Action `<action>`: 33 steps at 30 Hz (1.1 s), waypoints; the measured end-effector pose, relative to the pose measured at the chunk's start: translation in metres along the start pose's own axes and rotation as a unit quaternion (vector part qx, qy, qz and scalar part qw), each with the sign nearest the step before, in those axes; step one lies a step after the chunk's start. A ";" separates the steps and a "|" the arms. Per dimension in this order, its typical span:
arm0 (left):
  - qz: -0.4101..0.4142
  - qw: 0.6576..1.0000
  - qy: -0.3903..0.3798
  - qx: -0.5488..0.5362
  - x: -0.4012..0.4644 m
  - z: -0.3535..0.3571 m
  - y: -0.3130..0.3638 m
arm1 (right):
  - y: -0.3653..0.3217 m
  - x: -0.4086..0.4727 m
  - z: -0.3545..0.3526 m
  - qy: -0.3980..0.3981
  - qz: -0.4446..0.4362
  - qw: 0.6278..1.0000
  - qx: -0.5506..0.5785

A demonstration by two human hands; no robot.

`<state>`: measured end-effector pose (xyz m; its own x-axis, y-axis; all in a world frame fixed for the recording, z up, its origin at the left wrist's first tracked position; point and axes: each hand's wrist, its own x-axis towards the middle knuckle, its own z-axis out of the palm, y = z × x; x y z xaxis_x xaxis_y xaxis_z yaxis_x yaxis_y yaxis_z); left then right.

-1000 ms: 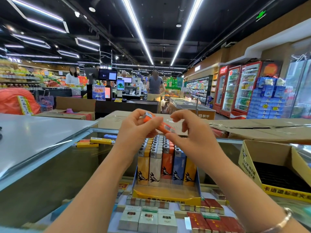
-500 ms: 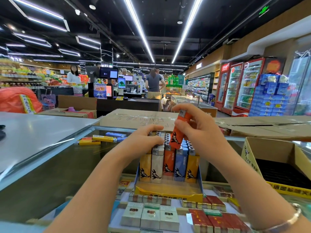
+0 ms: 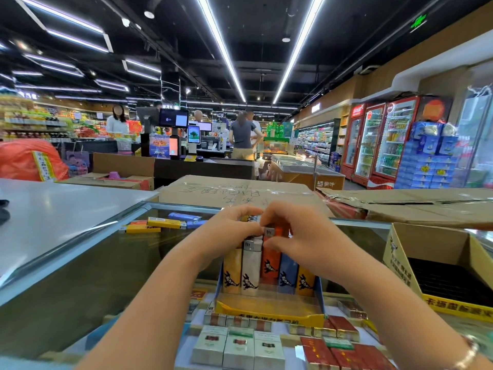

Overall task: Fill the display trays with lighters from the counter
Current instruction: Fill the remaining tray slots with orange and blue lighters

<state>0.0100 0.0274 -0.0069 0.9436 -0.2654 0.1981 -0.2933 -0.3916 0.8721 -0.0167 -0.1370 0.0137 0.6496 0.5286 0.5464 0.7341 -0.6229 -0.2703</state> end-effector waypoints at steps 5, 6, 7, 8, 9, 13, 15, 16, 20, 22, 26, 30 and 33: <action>-0.009 1.000 0.006 0.010 0.001 0.000 0.000 | 0.002 0.001 0.002 -0.022 0.015 0.999 -0.019; -0.010 1.000 0.005 0.006 0.001 0.001 0.000 | 0.002 0.001 0.002 -0.027 0.018 0.999 -0.023; -0.012 1.000 0.005 0.003 0.001 0.001 0.000 | 0.002 0.001 0.002 -0.034 0.021 0.999 -0.030; -0.013 1.000 0.007 0.002 0.001 0.000 0.000 | 0.002 0.001 0.002 -0.041 0.023 0.998 -0.034; -0.014 1.000 0.009 0.004 0.001 0.000 0.000 | 0.003 0.001 0.003 -0.045 0.025 0.998 -0.035; -0.016 1.000 0.006 -0.005 0.002 0.000 -0.002 | 0.006 0.004 0.005 -0.046 0.026 0.997 -0.049; -0.009 1.000 0.020 -0.016 0.003 -0.003 -0.003 | 0.009 0.004 0.006 -0.045 0.034 0.997 -0.043; -0.009 0.999 0.043 -0.030 0.005 -0.005 -0.004 | 0.010 0.004 0.006 -0.043 0.036 0.998 -0.037; 0.003 0.976 0.214 0.032 0.012 -0.019 -0.023 | 0.013 0.001 0.006 -0.029 0.041 0.999 -0.012; -0.001 0.945 0.281 0.165 0.014 -0.033 -0.044 | 0.015 0.001 0.006 -0.018 0.042 0.999 -0.001; -0.082 0.872 0.315 0.366 0.021 -0.061 -0.090 | 0.018 0.000 0.009 -0.006 0.039 0.999 -0.014; -0.174 0.830 0.229 0.478 0.033 -0.062 -0.113 | 0.019 0.001 0.009 -0.005 0.032 0.999 -0.026; -0.212 0.817 0.200 0.497 0.036 -0.067 -0.121 | 0.019 0.001 0.009 -0.011 0.033 0.999 -0.027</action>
<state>0.0896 0.1239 -0.0757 0.9093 0.3119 0.2755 0.2814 -0.9486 0.1449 0.0001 -0.1434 0.0023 0.7008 0.4971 0.5116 0.6781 -0.6869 -0.2614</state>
